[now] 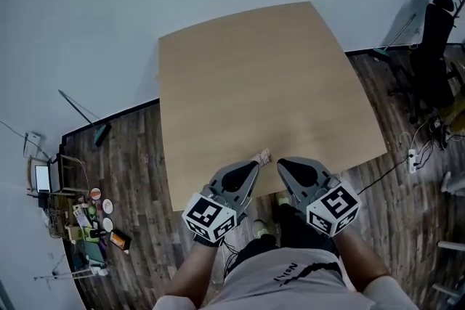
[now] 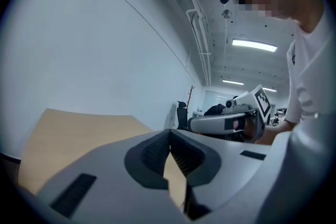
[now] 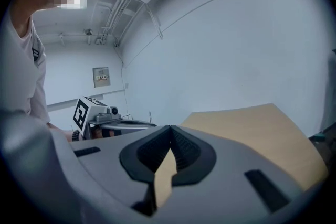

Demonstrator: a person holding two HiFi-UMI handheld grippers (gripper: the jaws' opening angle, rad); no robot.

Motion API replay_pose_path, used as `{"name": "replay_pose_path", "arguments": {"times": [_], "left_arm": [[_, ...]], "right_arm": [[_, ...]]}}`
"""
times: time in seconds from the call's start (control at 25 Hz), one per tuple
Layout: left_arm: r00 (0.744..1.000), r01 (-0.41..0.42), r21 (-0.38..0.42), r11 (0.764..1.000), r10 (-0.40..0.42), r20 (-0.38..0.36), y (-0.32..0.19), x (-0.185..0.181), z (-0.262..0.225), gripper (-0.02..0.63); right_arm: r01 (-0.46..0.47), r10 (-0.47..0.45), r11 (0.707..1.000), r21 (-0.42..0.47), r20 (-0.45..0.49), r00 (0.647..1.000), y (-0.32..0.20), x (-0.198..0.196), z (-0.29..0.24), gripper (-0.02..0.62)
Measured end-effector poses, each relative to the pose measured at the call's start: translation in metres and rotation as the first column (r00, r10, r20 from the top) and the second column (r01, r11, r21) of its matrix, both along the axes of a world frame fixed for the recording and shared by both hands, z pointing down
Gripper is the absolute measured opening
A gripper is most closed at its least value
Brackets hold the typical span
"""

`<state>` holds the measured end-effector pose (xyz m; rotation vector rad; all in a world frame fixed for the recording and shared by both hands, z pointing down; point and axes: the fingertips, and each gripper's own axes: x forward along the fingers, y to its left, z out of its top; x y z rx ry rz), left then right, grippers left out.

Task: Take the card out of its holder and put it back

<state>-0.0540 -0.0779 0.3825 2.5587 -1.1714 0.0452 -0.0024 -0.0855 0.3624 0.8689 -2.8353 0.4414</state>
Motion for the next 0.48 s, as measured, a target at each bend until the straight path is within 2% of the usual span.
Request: {"name": "replay_pose_path", "arguments": {"times": [0.28, 0.48], "left_arm": [[0.997, 0.076, 0.012, 0.997, -0.076, -0.006, 0.018, 0.004, -0.043, 0.014], [0.995, 0.099, 0.027, 0.995, -0.099, 0.015, 0.022, 0.009, -0.058, 0.014]], "right_arm": [[-0.024, 0.023, 0.999, 0.045, 0.029, 0.999, 0.015, 0.000, -0.033, 0.014], [-0.038, 0.036, 0.997, 0.069, 0.041, 0.999, 0.019, 0.001, -0.049, 0.012]]}}
